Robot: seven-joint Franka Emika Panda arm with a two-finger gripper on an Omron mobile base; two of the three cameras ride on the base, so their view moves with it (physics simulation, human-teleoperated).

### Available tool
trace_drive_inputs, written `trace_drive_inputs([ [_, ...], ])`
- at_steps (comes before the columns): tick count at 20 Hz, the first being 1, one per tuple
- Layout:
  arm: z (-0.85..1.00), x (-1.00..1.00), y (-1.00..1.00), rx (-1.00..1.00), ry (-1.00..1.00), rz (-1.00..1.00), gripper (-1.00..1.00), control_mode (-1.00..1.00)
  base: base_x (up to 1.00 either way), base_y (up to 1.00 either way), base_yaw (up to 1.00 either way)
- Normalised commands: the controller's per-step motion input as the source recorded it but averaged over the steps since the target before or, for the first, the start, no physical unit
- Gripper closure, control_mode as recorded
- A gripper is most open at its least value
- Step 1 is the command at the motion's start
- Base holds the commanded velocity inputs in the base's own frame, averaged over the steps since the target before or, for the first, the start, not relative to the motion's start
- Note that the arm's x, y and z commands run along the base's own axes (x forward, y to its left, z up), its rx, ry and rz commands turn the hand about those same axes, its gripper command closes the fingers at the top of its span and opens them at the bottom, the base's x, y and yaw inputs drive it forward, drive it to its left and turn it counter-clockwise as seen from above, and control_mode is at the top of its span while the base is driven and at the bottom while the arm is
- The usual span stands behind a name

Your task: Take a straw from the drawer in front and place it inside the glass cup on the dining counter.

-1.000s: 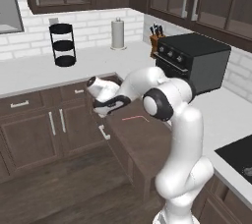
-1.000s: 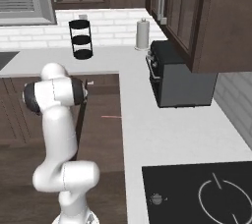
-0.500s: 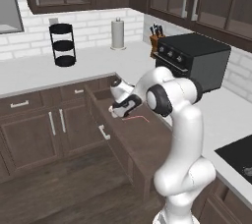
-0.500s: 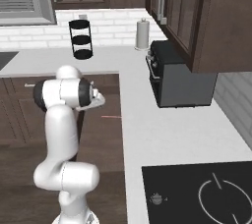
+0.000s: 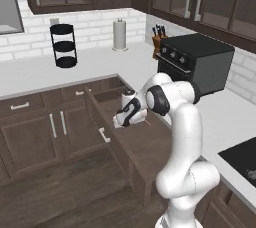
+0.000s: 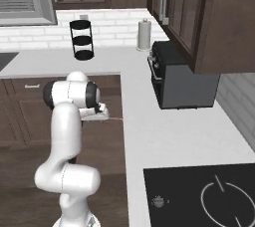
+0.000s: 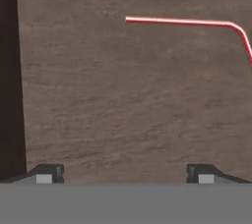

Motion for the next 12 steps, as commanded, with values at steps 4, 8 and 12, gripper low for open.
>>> trace_drive_inputs([
  [4, -0.47, -0.04, 0.54, 0.16, 0.12, 0.06, -1.0, -1.0, 0.0, 0.0, 0.0],
  [8, -0.29, -0.21, 0.94, 0.09, 0.1, 0.08, -1.0, -1.0, 0.0, 0.0, 0.0],
  [12, -0.03, -0.31, 1.0, 0.0, 0.04, 0.08, -1.0, -1.0, 0.0, 0.0, 0.0],
])
